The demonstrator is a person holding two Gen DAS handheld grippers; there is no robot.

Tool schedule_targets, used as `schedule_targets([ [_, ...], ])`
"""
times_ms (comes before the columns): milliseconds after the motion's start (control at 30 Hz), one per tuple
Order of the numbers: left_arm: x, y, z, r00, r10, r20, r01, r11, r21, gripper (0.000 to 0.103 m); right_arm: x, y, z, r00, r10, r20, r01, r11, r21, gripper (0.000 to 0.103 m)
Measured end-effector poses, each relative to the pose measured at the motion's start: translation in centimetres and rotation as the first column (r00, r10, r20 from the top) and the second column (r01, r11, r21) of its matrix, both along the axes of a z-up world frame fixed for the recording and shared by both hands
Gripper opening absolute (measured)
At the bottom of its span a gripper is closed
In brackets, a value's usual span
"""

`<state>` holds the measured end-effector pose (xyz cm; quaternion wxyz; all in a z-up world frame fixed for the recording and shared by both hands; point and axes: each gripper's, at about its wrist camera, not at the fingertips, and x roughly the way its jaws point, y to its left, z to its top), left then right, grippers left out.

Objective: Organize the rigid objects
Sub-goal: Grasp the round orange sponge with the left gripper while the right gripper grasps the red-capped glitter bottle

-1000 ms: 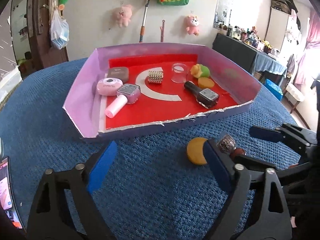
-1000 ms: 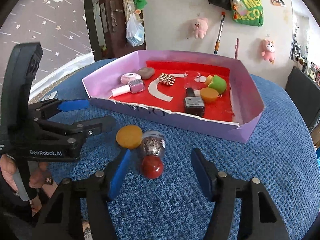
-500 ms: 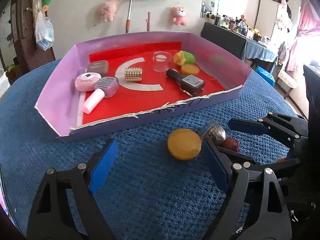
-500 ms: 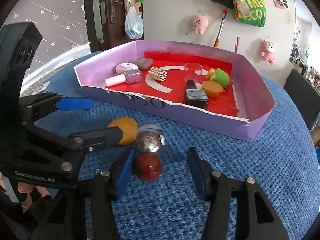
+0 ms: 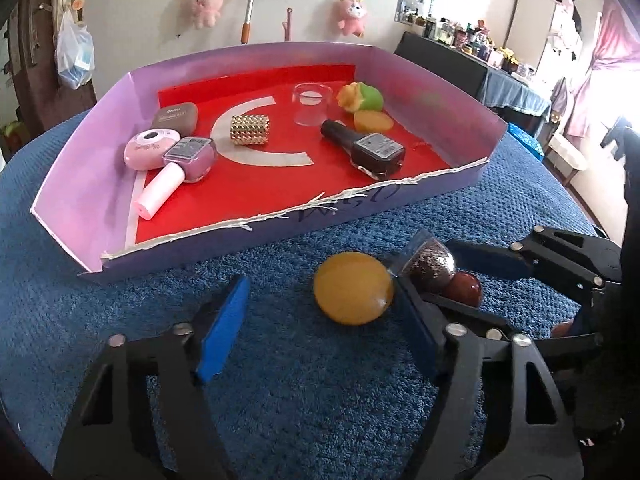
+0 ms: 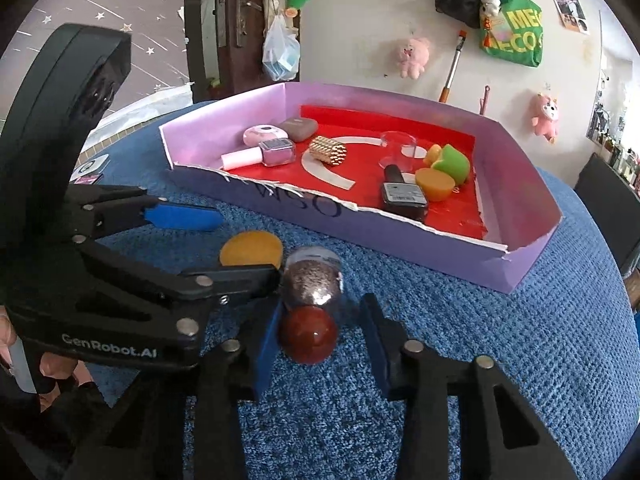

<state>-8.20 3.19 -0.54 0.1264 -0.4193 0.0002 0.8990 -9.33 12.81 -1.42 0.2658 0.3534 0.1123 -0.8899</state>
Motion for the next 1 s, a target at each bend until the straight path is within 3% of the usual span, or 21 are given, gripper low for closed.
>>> schedule_targets([
  [33,0.1,0.1,0.1,1.0,-0.008,0.001,0.008,1.0,0.003,0.058,0.0,0.0,0.0,1.0,0.009,0.003,-0.009,1.0,-0.005,0.032],
  [167,0.2,0.5,0.4,0.999,-0.041,0.004,0.041,0.999,0.029,0.036,-0.1,0.0,0.1,1.0,0.009,0.02,-0.009,1.0,-0.022,0.031],
  [533,0.9,-0.4,2.2,0.999,-0.011,-0.035,0.012,0.999,0.037,0.036,-0.1,2.1,1.9,0.996,0.008,0.083,0.005,0.987,-0.158,0.031],
  [1000,0.9,-0.7,4.0,0.997,-0.004,-0.08,0.006,0.999,0.031,0.036,0.1,1.9,4.3,0.998,0.035,0.049,-0.024,0.98,-0.195,0.031],
])
